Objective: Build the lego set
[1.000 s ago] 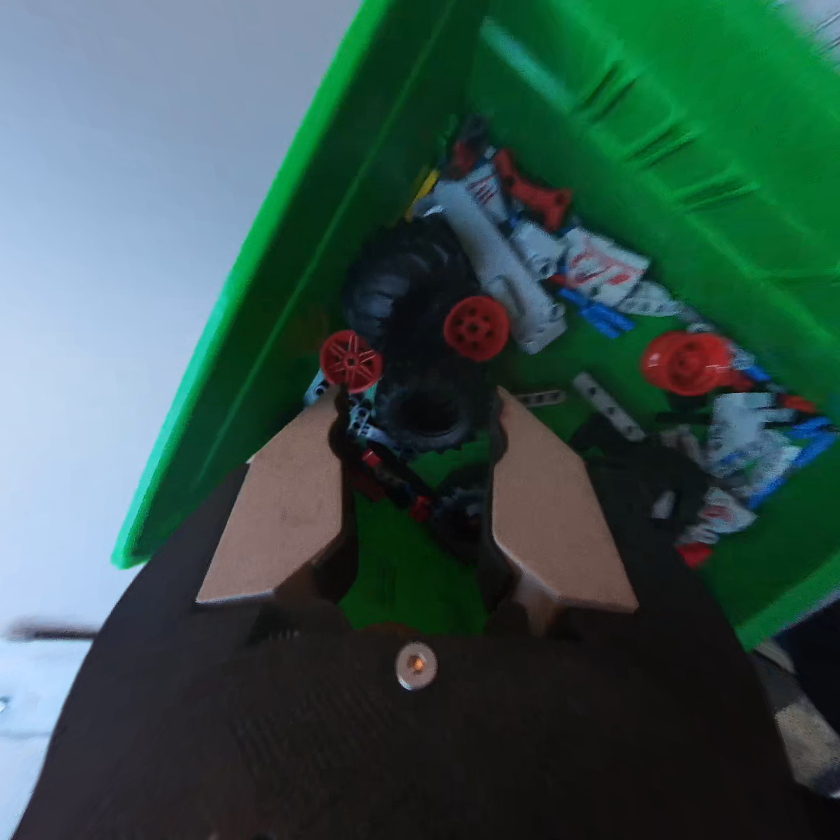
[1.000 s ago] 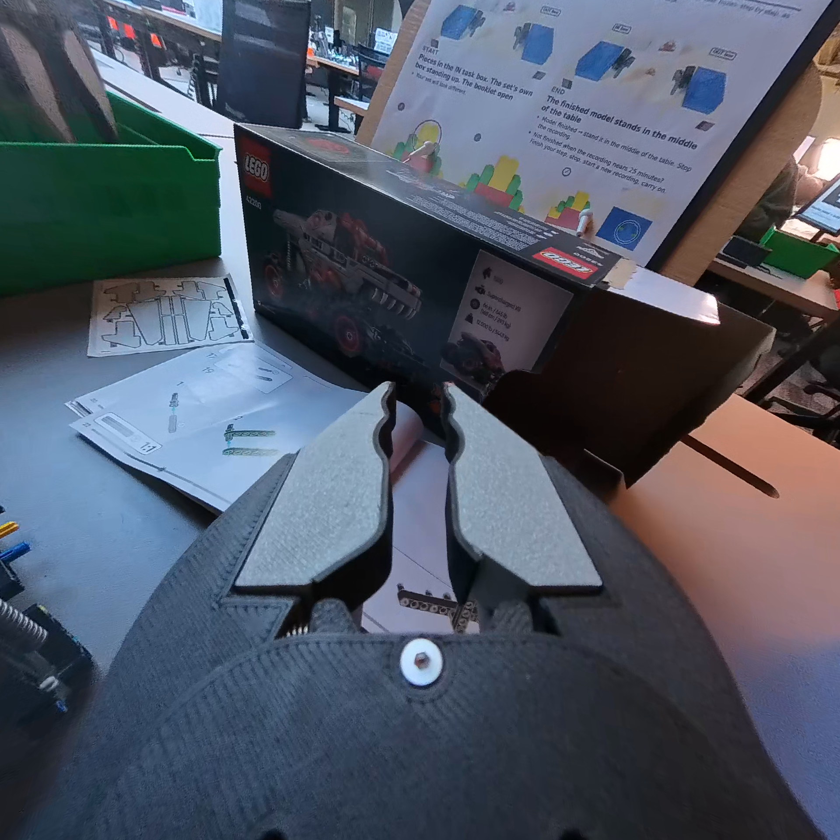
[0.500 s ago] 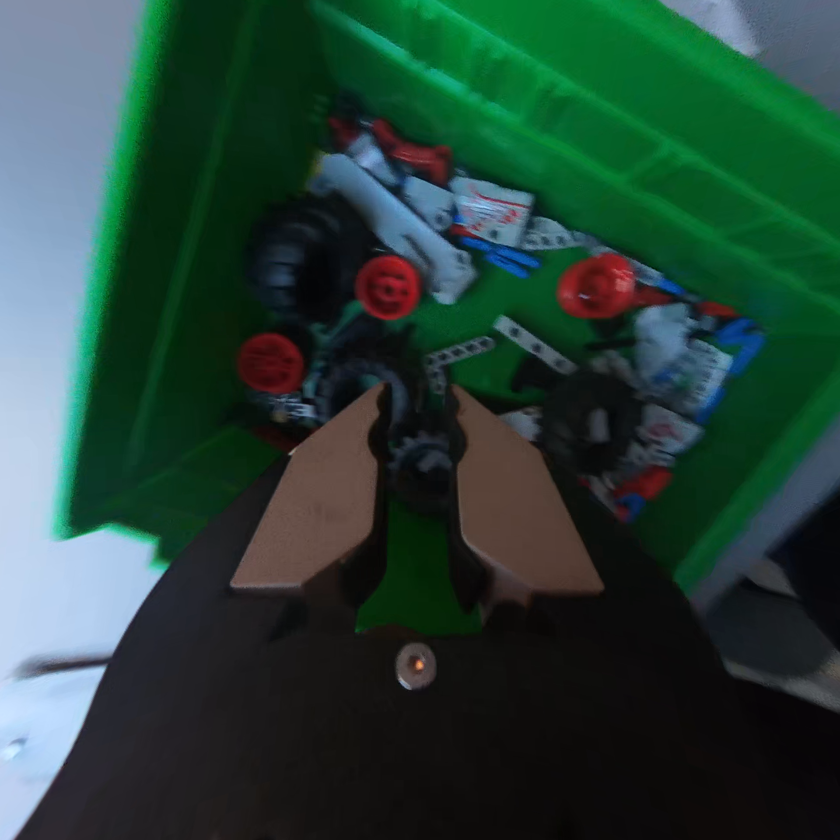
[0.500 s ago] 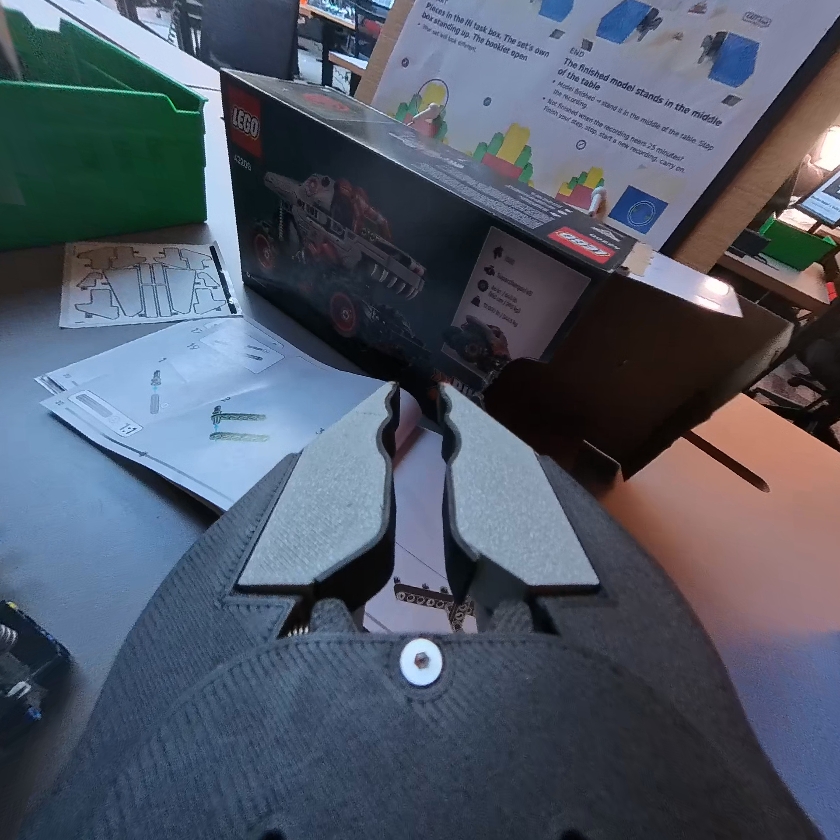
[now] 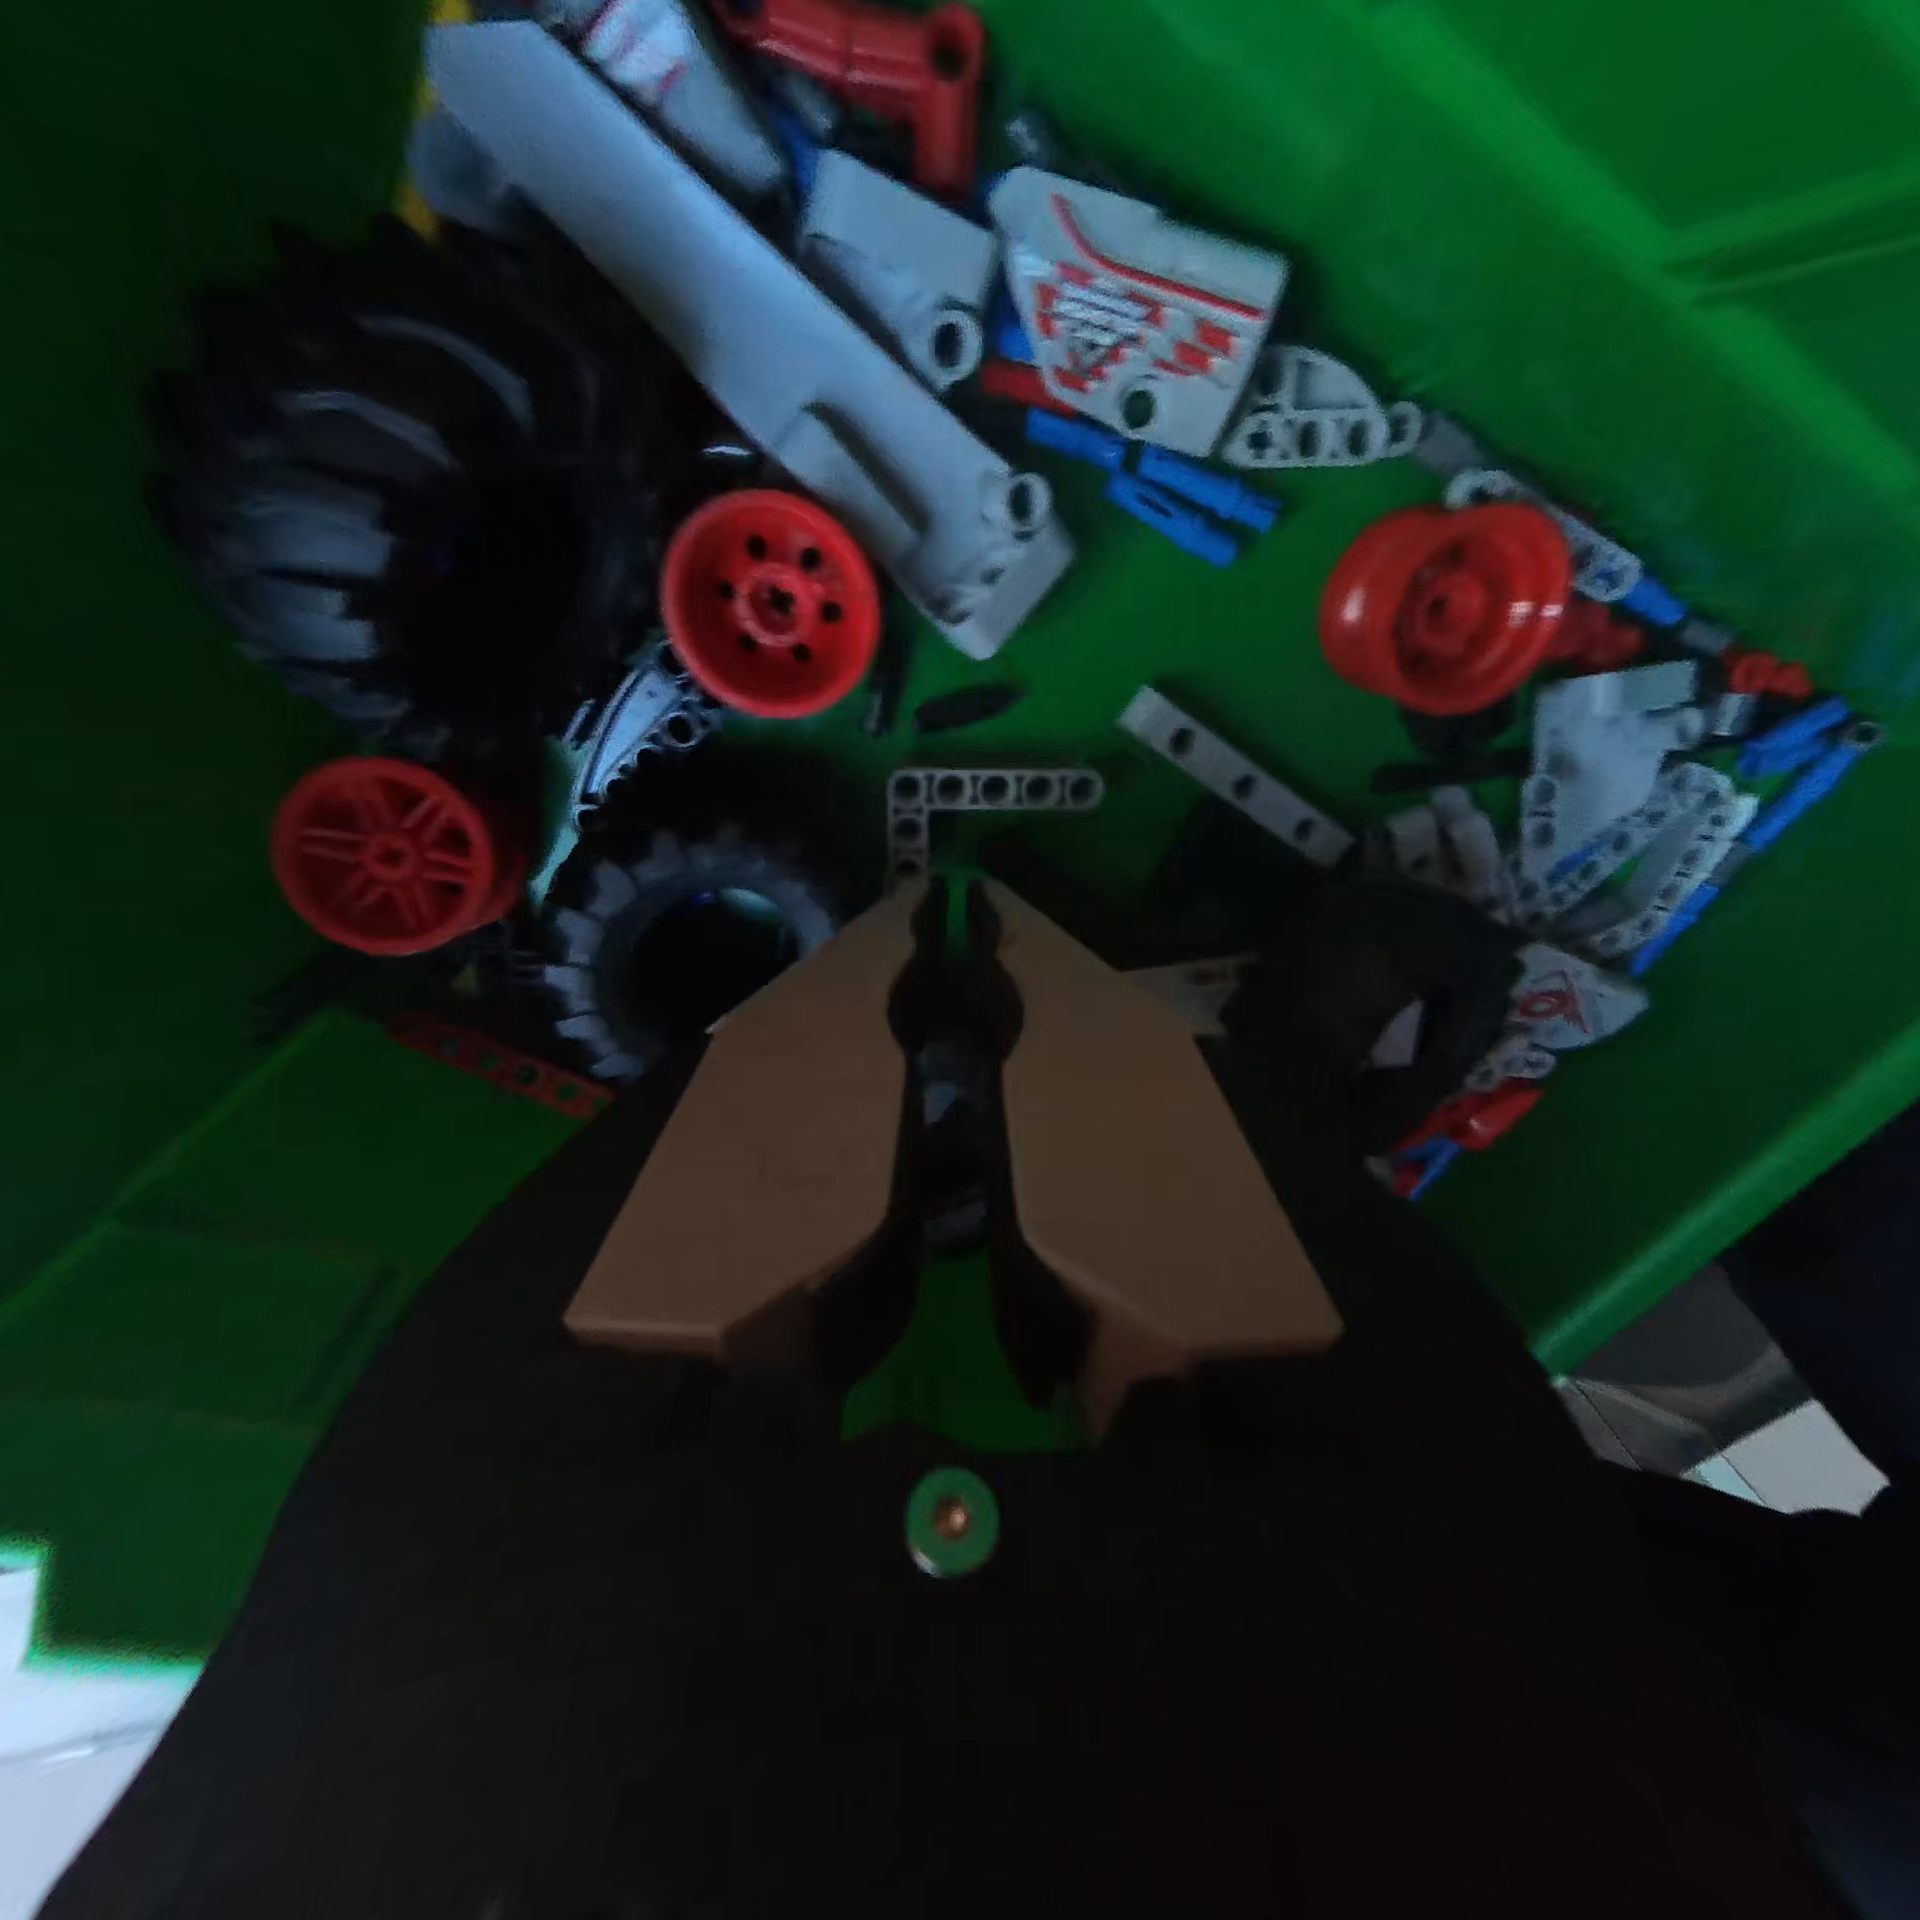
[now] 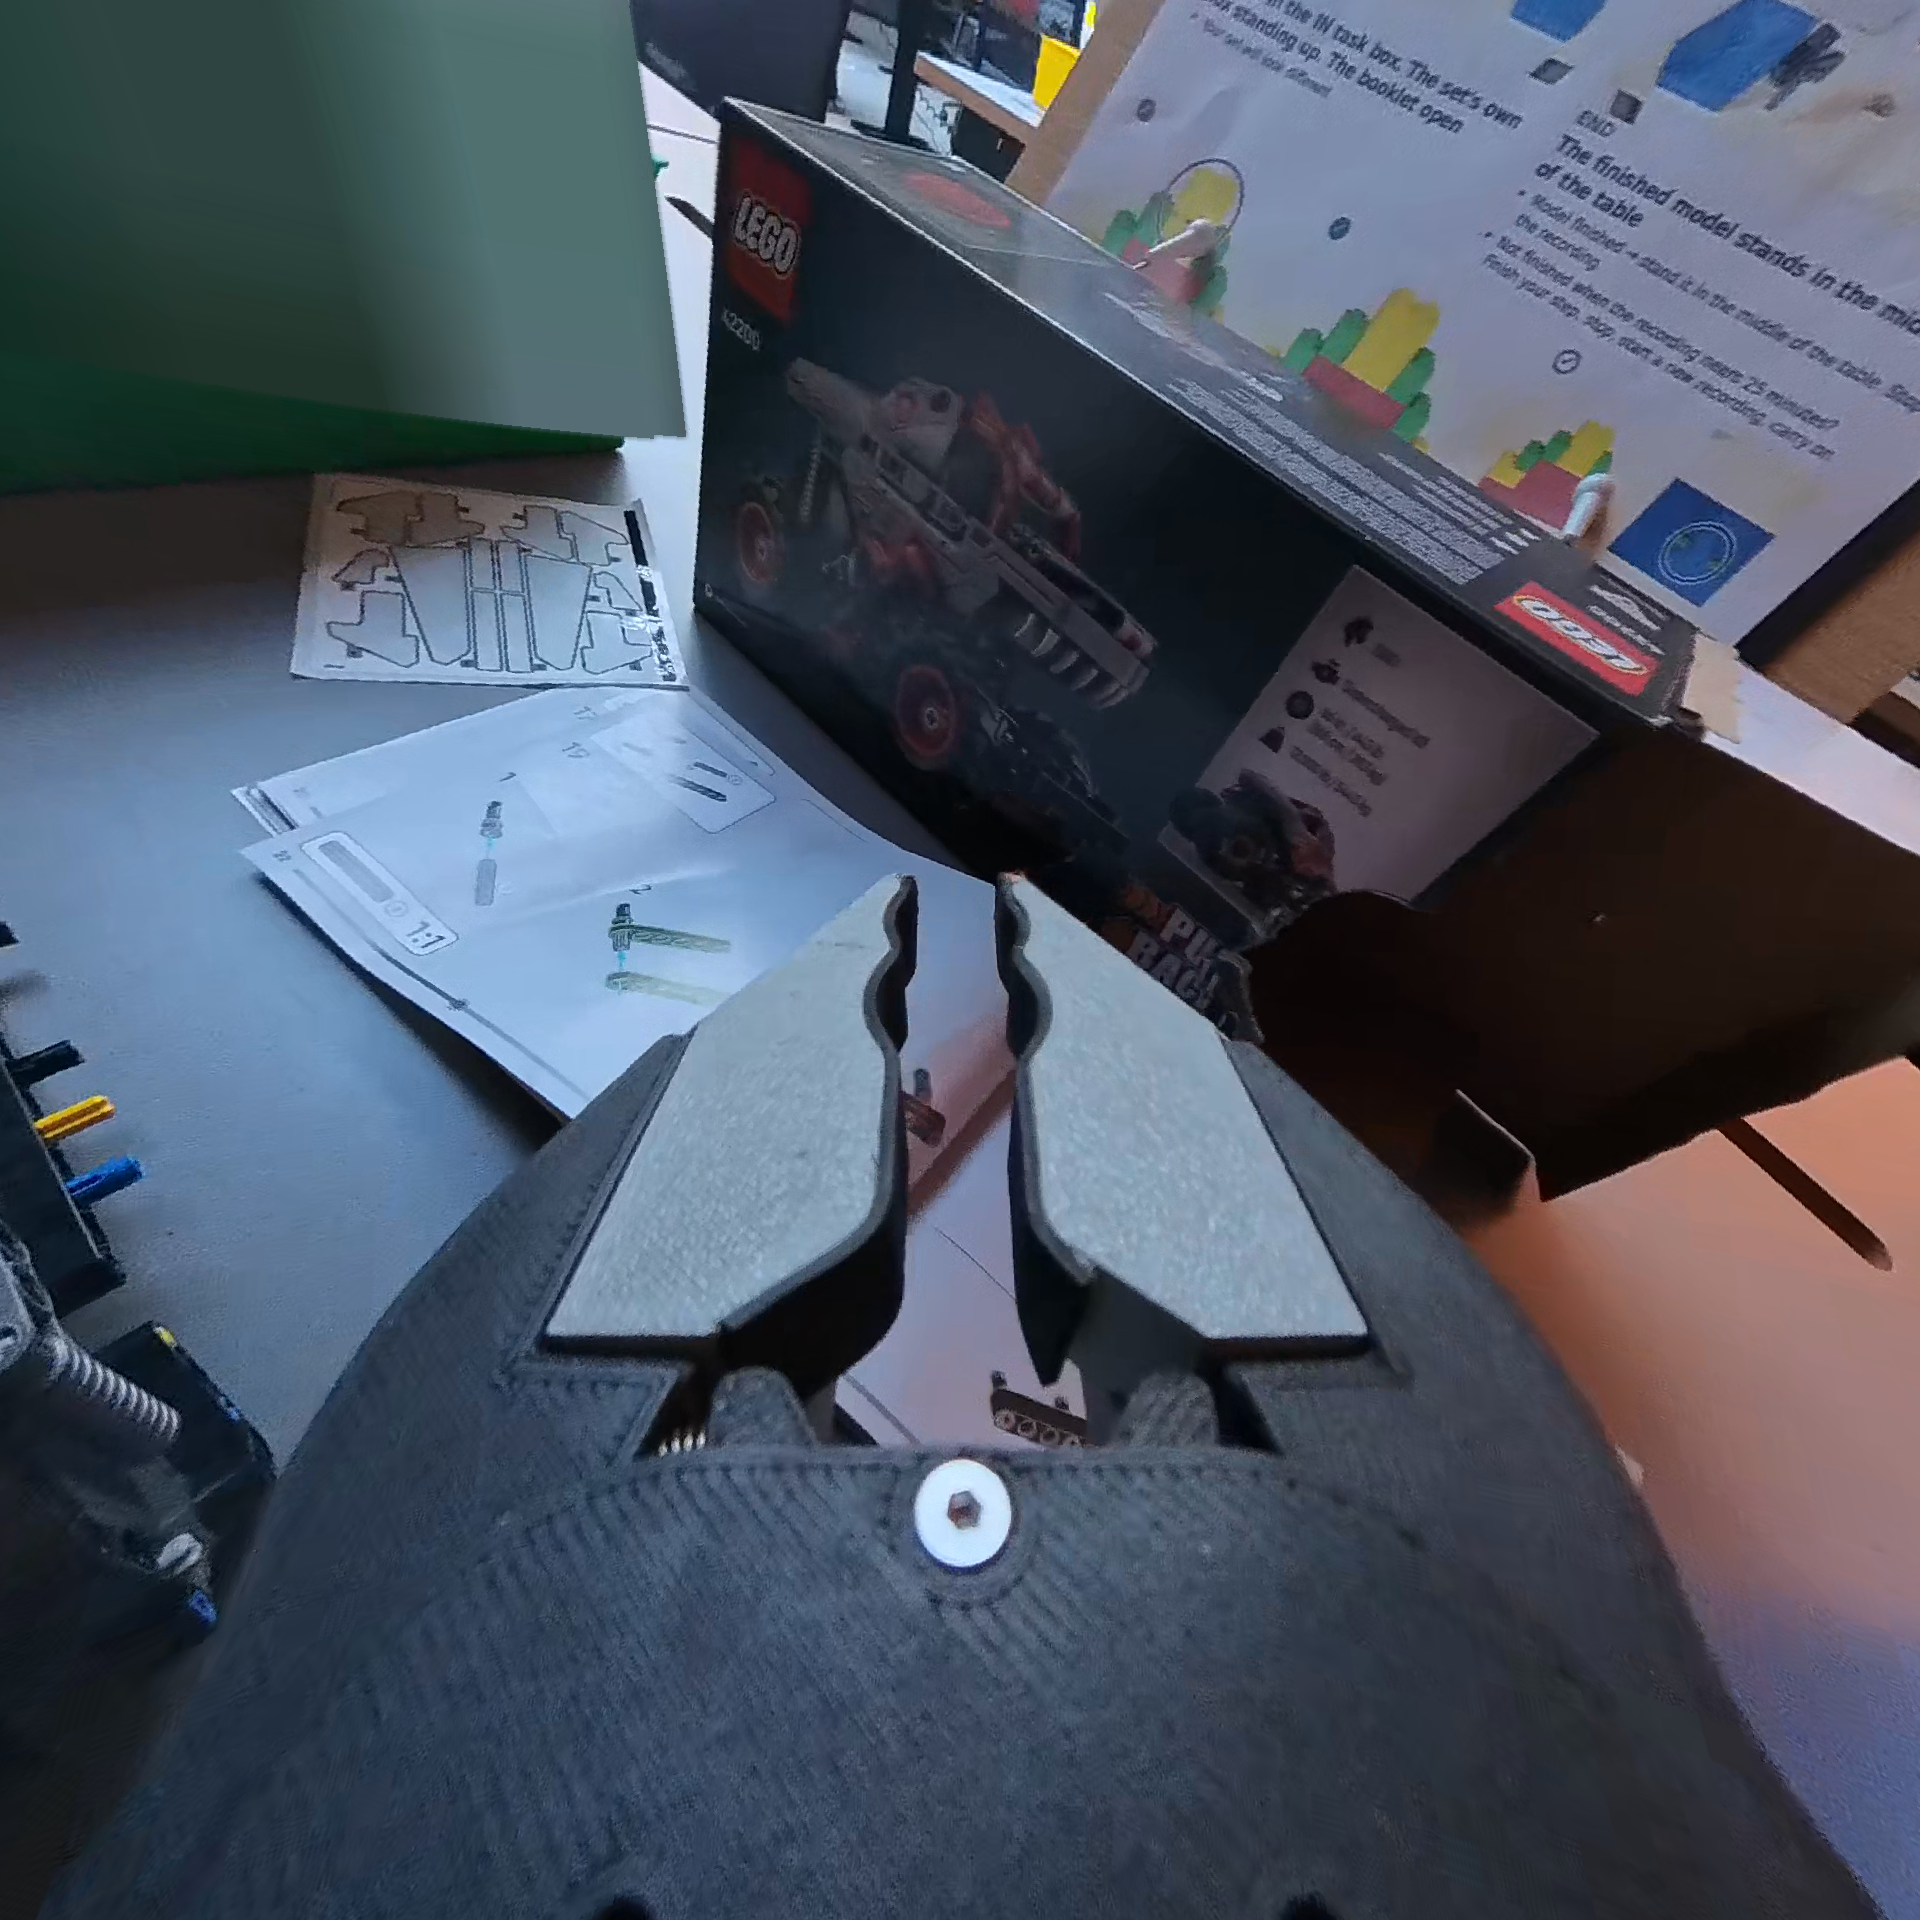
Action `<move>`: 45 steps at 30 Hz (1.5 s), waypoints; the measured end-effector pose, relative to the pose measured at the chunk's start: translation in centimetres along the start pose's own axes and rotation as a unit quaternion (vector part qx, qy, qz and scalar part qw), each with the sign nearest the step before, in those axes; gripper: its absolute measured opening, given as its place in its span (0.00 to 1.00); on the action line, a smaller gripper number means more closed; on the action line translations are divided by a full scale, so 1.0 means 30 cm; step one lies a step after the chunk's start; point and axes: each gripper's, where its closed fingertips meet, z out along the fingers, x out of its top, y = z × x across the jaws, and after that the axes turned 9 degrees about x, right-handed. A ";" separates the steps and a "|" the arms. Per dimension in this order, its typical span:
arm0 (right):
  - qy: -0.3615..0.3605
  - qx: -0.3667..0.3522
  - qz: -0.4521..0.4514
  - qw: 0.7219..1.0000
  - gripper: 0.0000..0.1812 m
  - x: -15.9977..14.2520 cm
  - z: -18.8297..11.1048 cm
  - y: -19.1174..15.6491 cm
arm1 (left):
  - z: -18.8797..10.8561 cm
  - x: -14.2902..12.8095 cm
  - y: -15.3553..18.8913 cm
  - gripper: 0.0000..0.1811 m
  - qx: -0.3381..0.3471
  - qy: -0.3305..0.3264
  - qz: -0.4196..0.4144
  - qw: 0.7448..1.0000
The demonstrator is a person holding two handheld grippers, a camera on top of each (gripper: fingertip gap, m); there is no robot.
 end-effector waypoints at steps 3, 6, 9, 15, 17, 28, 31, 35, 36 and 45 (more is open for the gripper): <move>-0.002 0.003 0.004 1.000 0.06 -0.005 0.004 -0.001 | -0.006 -0.001 -0.006 0.03 -0.005 0.005 -0.007 1.000; -0.002 0.001 0.007 1.000 0.06 -0.008 0.002 0.005 | -0.038 0.019 0.042 0.04 -0.049 0.033 0.001 0.998; -0.004 -0.001 0.006 1.000 0.06 -0.008 0.000 0.007 | -0.033 0.013 0.088 0.07 -0.073 0.022 0.000 0.997; -0.011 -0.003 -0.011 1.000 0.05 -0.007 0.006 -0.003 | 0.009 -0.024 0.062 0.10 -0.042 -0.018 -0.037 0.998; -0.012 0.000 -0.012 1.000 0.05 -0.007 0.009 -0.009 | -0.006 -0.019 0.064 0.10 -0.041 -0.008 -0.030 0.999; -0.017 0.007 -0.012 1.000 0.04 -0.014 0.020 -0.018 | -0.011 -0.056 0.075 0.00 -0.062 -0.026 -0.017 0.998; -0.019 0.009 -0.013 1.000 0.04 -0.014 0.024 -0.021 | 0.003 -0.034 0.108 0.02 -0.081 -0.025 -0.001 0.996; -0.023 0.009 -0.019 1.000 0.04 -0.017 0.027 -0.024 | -0.001 -0.032 0.089 0.02 -0.054 -0.026 0.006 0.998; -0.023 0.010 -0.019 1.000 0.04 -0.017 0.027 -0.025 | -0.011 -0.032 0.091 0.03 -0.060 -0.020 -0.001 0.998; -0.022 0.012 -0.022 0.999 0.03 -0.013 0.030 -0.032 | -0.011 -0.049 0.095 0.00 -0.091 -0.026 -0.046 0.994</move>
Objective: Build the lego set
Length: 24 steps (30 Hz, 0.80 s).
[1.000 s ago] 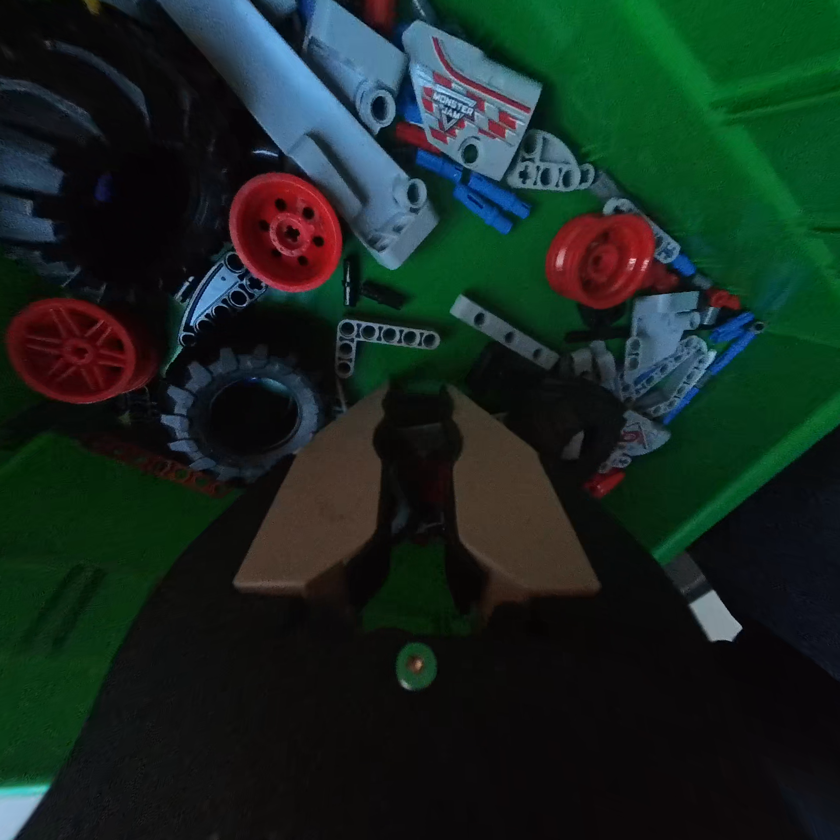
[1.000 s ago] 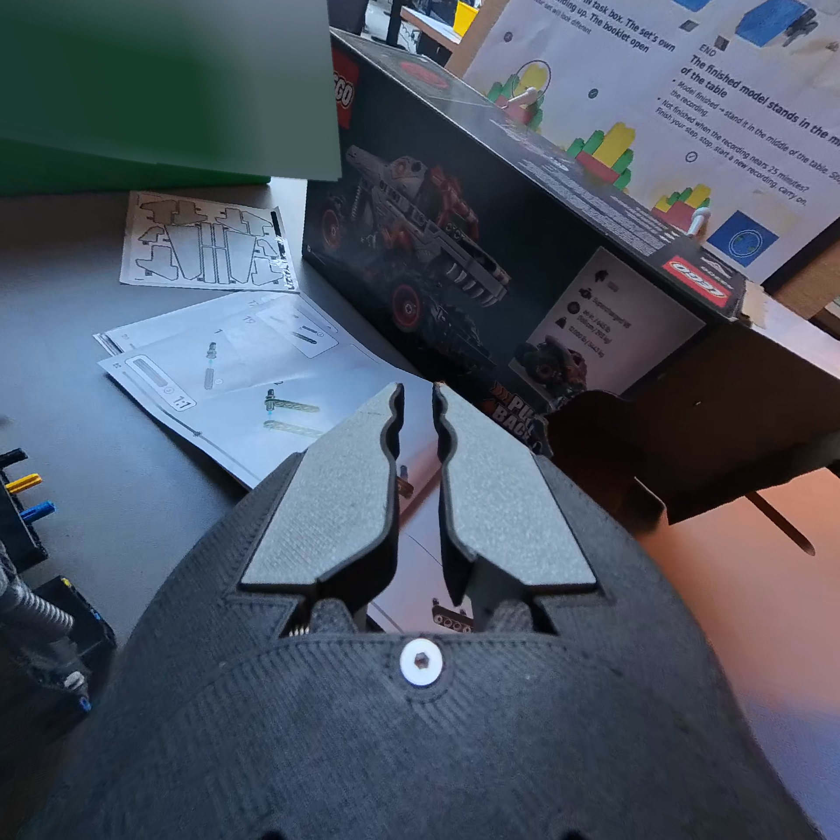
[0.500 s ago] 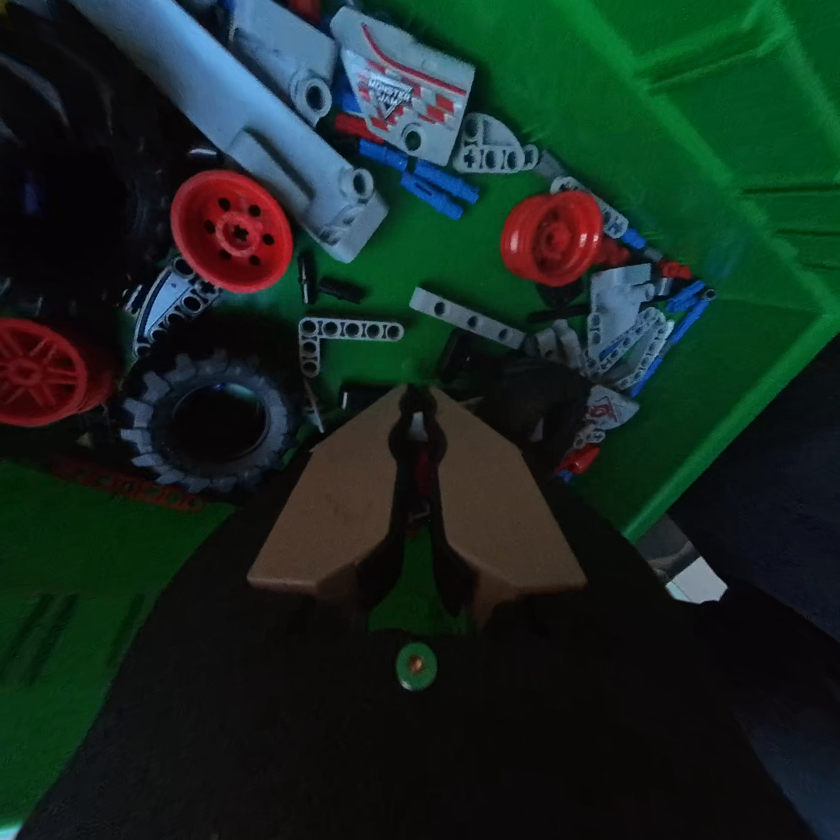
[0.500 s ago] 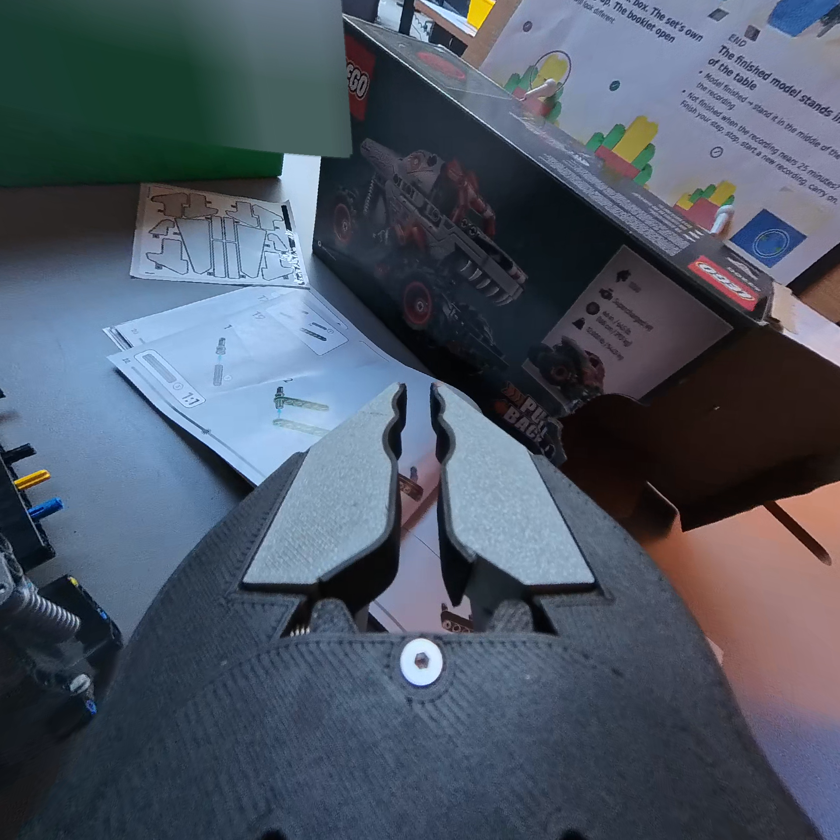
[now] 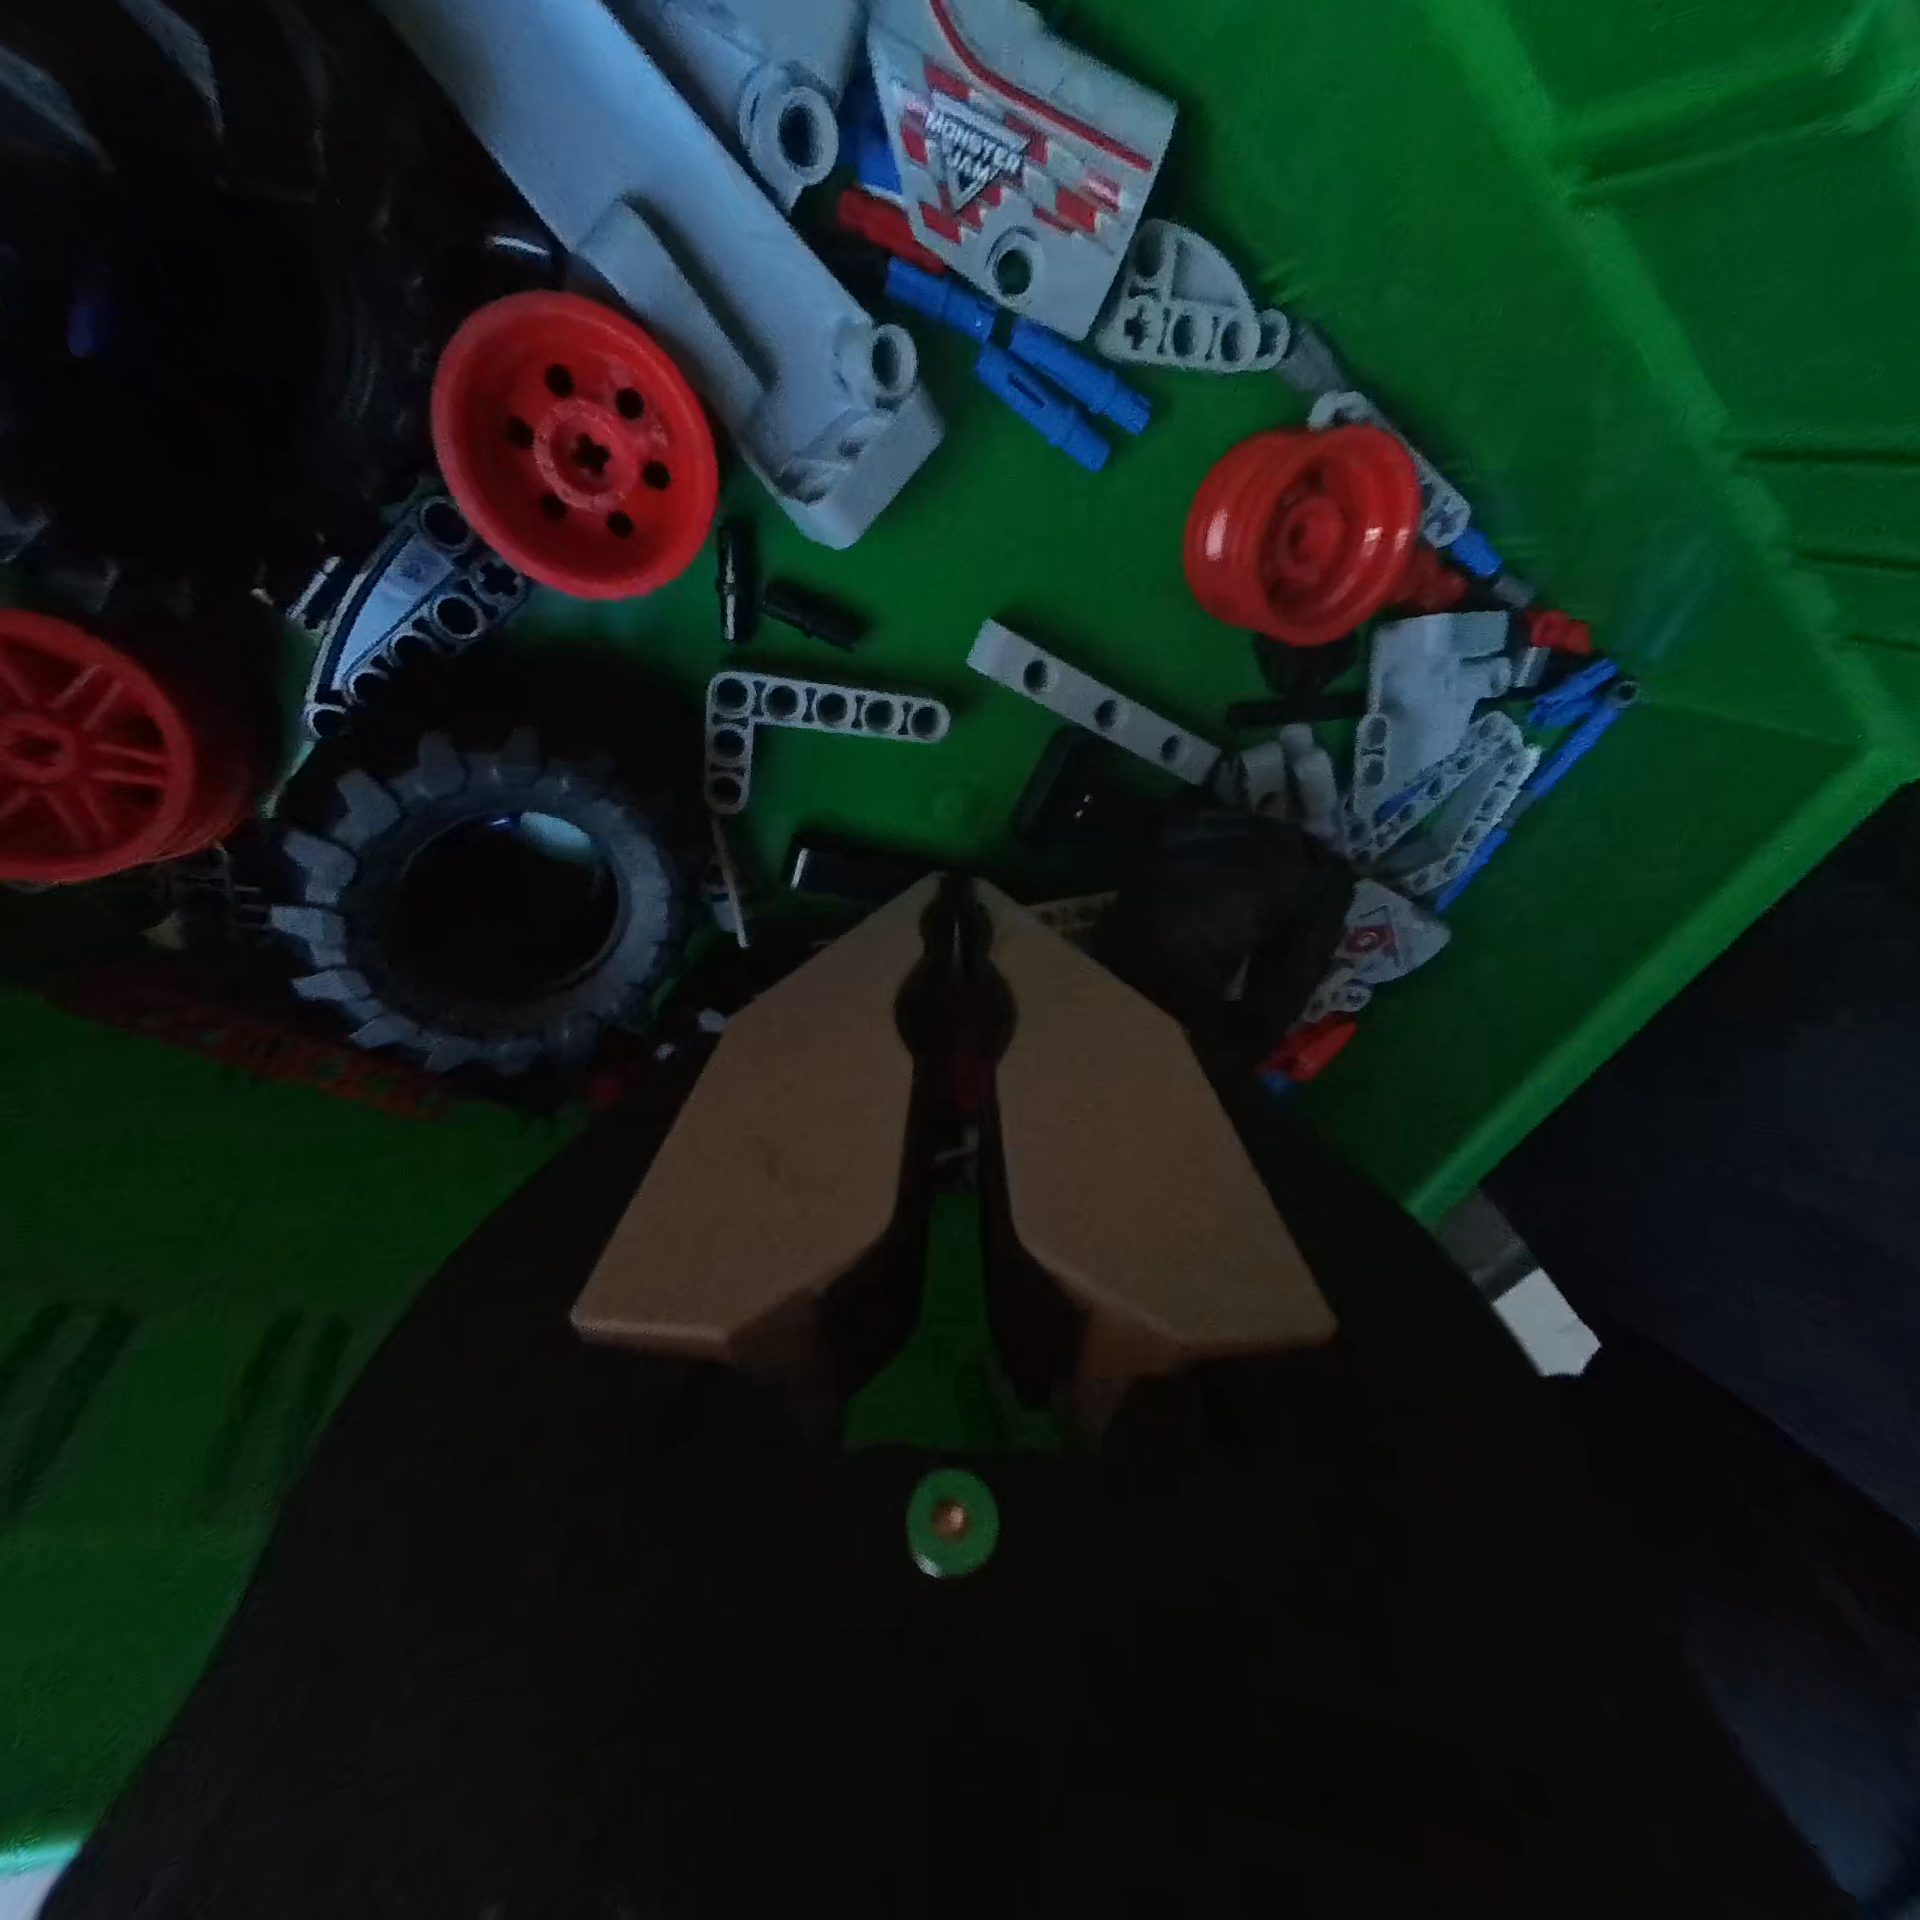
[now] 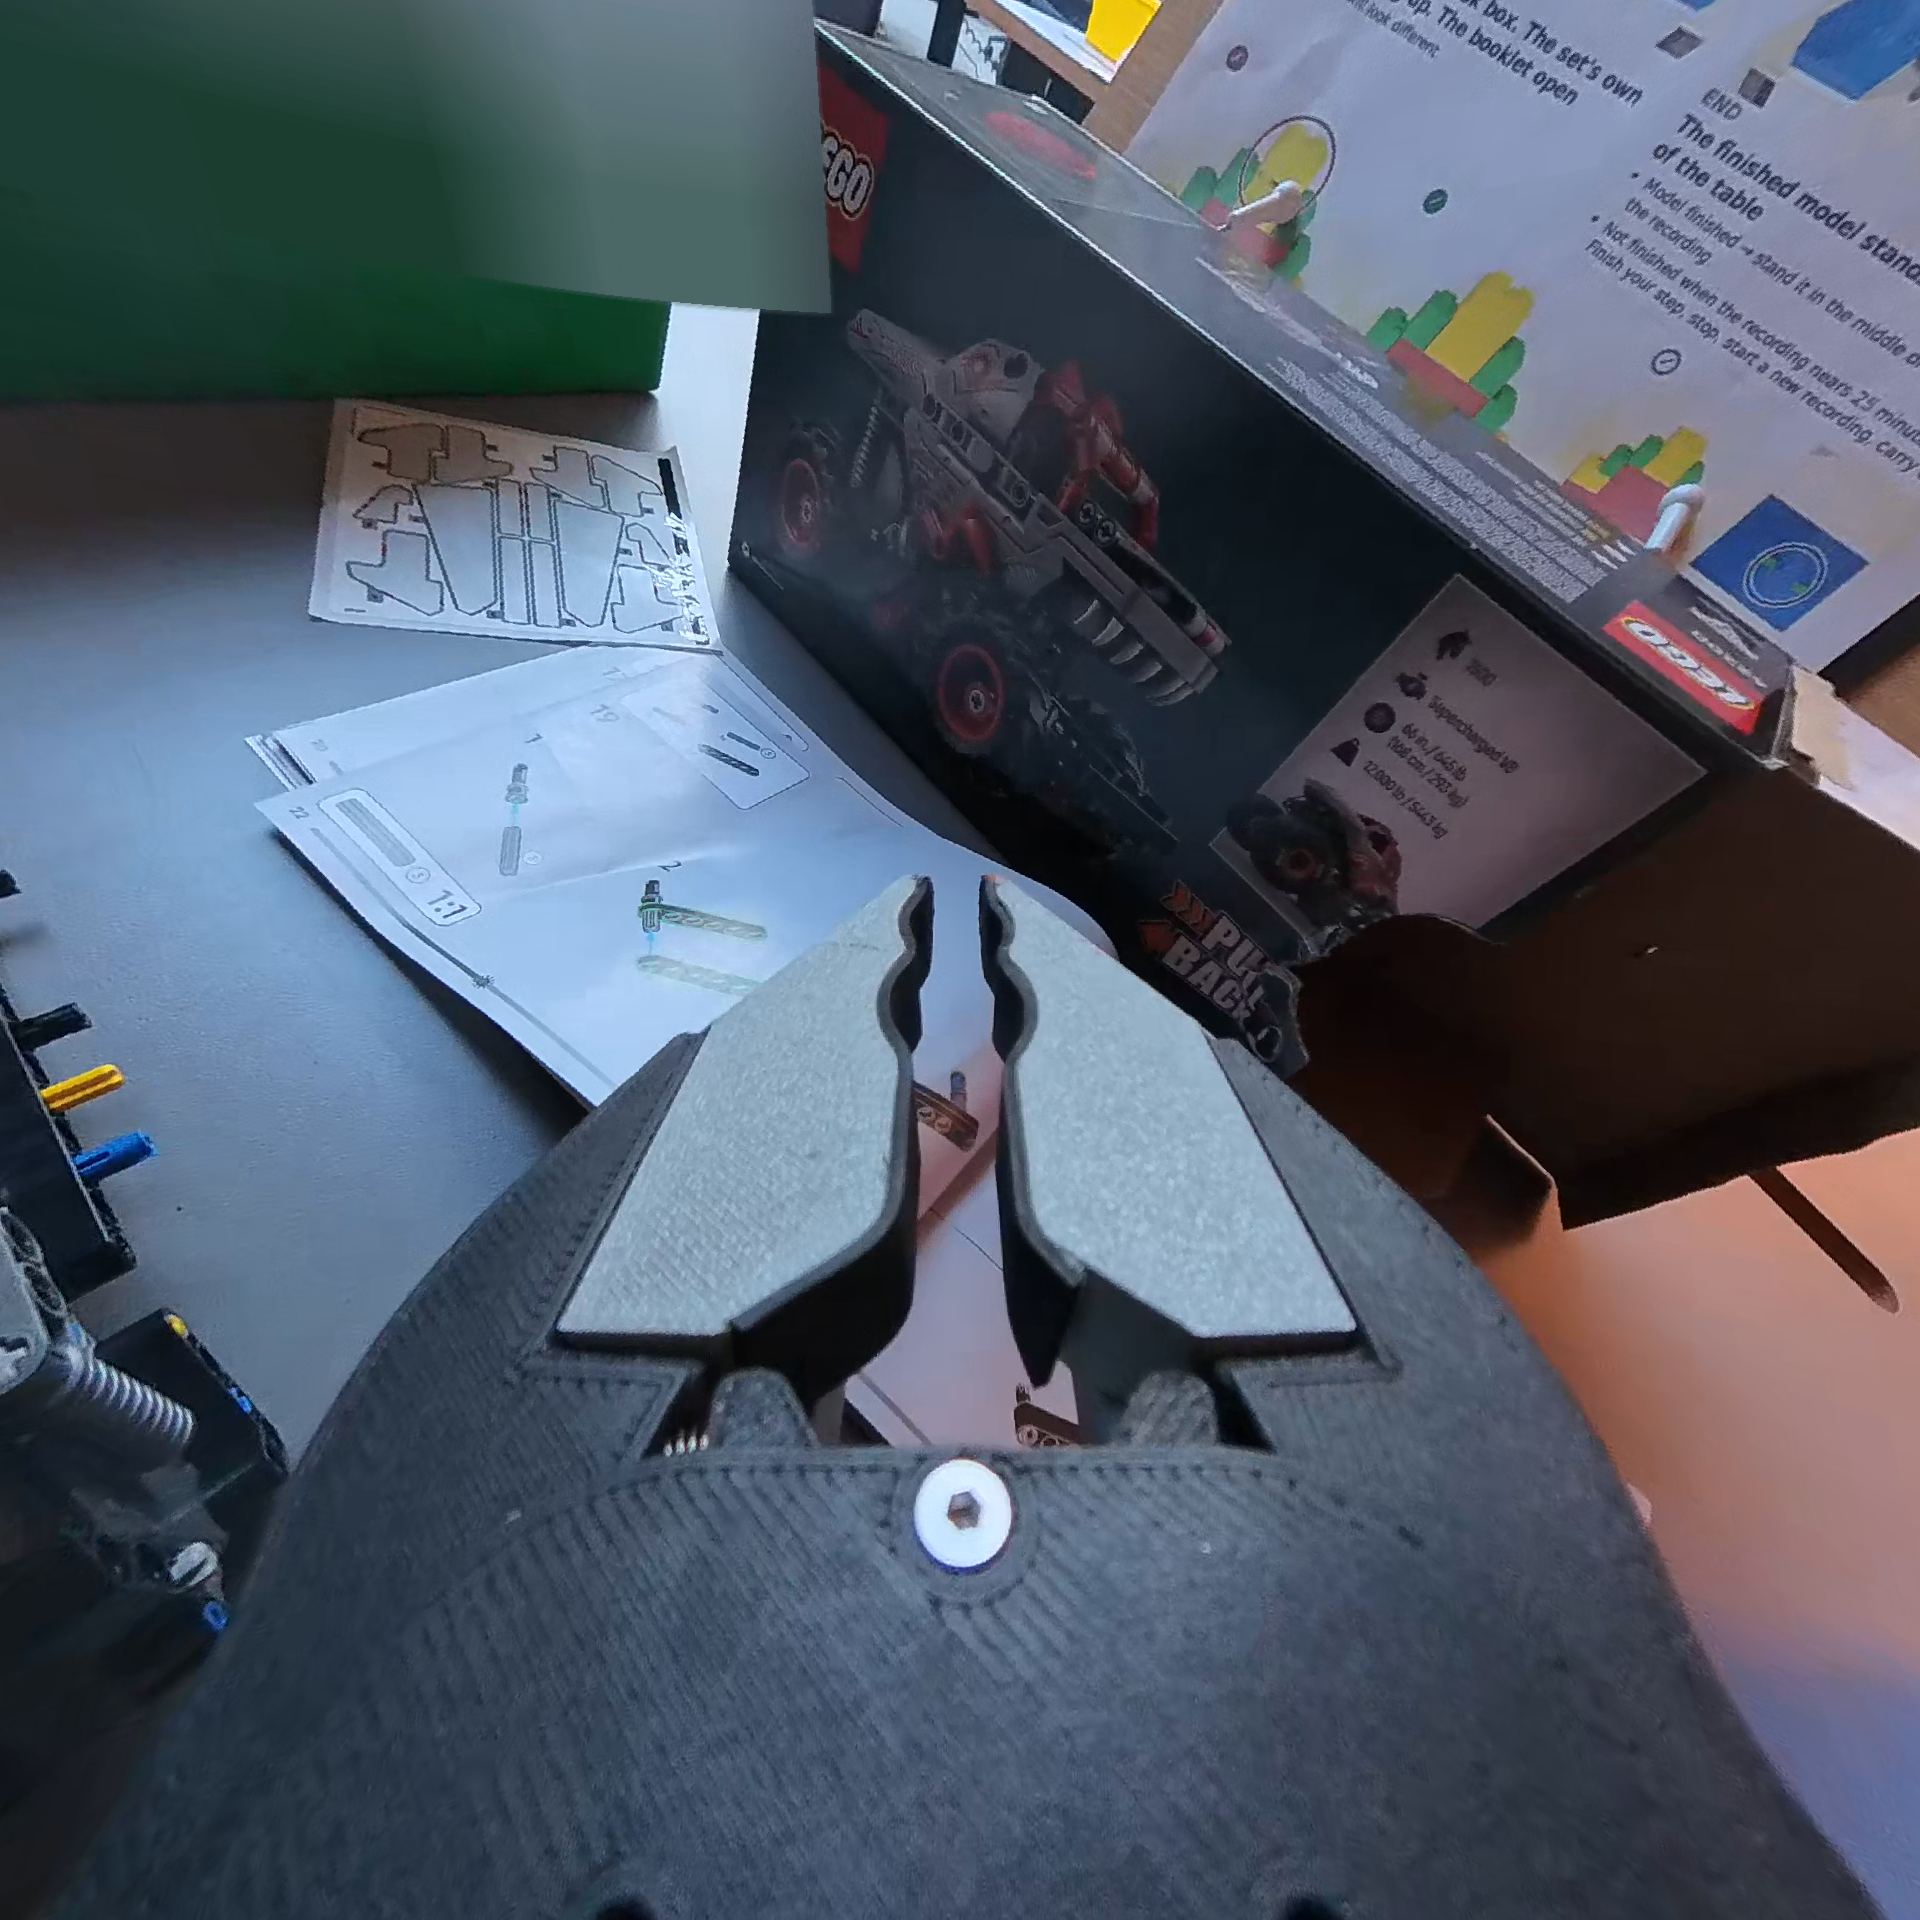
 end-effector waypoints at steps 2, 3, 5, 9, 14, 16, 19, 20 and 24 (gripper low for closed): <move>-0.001 0.000 0.000 1.000 0.03 -0.002 0.002 0.000 | 0.027 -0.011 0.003 0.00 0.003 -0.027 0.001 1.000; -0.003 0.000 0.000 1.000 0.03 -0.004 0.003 -0.001 | 0.026 0.001 0.032 0.00 -0.017 -0.026 0.007 1.000; -0.004 0.000 -0.003 1.000 0.03 -0.004 0.003 -0.002 | 0.027 0.023 0.041 0.00 -0.007 -0.010 0.031 0.999; -0.001 0.000 -0.007 1.000 0.03 0.006 -0.001 -0.006 | -0.003 0.010 0.006 0.04 0.030 -0.001 0.016 0.999; -0.005 0.008 -0.012 1.000 0.03 0.005 0.007 -0.021 | -0.008 -0.030 -0.030 0.20 0.056 -0.016 0.005 0.998; -0.004 0.006 -0.021 1.000 0.03 0.014 0.003 -0.027 | -0.001 -0.033 -0.021 0.18 0.045 -0.023 -0.005 0.999; 0.002 0.006 -0.028 1.000 0.03 0.031 -0.005 -0.035 | -0.001 -0.035 -0.008 0.14 0.036 -0.025 -0.009 0.999; 0.004 0.007 -0.029 1.000 0.03 0.035 -0.006 -0.038 | 0.000 -0.033 -0.004 0.14 0.033 -0.025 -0.008 0.999; 0.002 0.007 -0.034 0.999 0.03 0.037 -0.008 -0.042 | 0.010 0.009 0.043 0.16 -0.011 -0.008 0.001 1.000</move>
